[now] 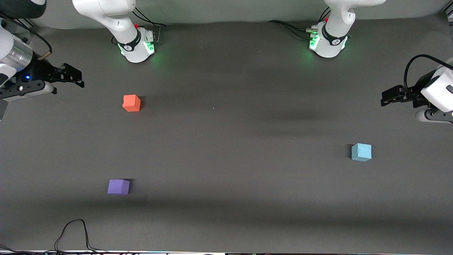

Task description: Place blue block between orange and purple blocks

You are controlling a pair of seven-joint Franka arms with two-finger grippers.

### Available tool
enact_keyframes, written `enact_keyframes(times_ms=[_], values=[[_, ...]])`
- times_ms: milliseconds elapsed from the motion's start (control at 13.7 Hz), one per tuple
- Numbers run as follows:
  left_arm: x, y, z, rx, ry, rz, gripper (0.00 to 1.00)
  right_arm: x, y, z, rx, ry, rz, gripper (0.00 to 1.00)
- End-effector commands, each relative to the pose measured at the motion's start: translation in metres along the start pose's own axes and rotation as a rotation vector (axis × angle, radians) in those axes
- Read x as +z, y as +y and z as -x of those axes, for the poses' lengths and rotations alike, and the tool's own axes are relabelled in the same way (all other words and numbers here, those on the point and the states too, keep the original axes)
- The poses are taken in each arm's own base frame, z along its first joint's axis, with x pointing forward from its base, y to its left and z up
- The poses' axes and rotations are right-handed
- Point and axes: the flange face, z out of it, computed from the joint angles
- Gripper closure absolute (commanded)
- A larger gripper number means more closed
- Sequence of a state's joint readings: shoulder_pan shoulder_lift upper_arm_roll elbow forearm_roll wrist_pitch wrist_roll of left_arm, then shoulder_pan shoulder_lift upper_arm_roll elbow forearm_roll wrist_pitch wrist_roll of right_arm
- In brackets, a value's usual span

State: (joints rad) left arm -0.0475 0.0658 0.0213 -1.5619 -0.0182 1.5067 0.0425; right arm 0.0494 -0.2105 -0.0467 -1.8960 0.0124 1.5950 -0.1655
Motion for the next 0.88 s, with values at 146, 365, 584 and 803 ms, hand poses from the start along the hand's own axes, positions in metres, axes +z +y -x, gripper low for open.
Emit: enact_keyframes(times_ms=[146, 365, 584, 803], values=[[-0.002, 0.002, 0.004, -0.002, 0.005, 0.010, 0.00, -0.008, -0.003, -0.001, -0.010, 0.013, -0.038, 0.00], [-0.002, -0.002, 0.005, -0.002, 0.001, -0.004, 0.00, -0.010, -0.004, -0.003, -0.010, 0.017, -0.038, 0.00], [-0.002, -0.008, 0.005, -0.006, 0.005, -0.031, 0.00, -0.012, -0.003, -0.006, -0.009, 0.021, -0.036, 0.00], [0.004, -0.019, -0.004, -0.019, 0.023, -0.031, 0.00, -0.019, -0.002, -0.021, 0.007, 0.033, -0.031, 0.00]])
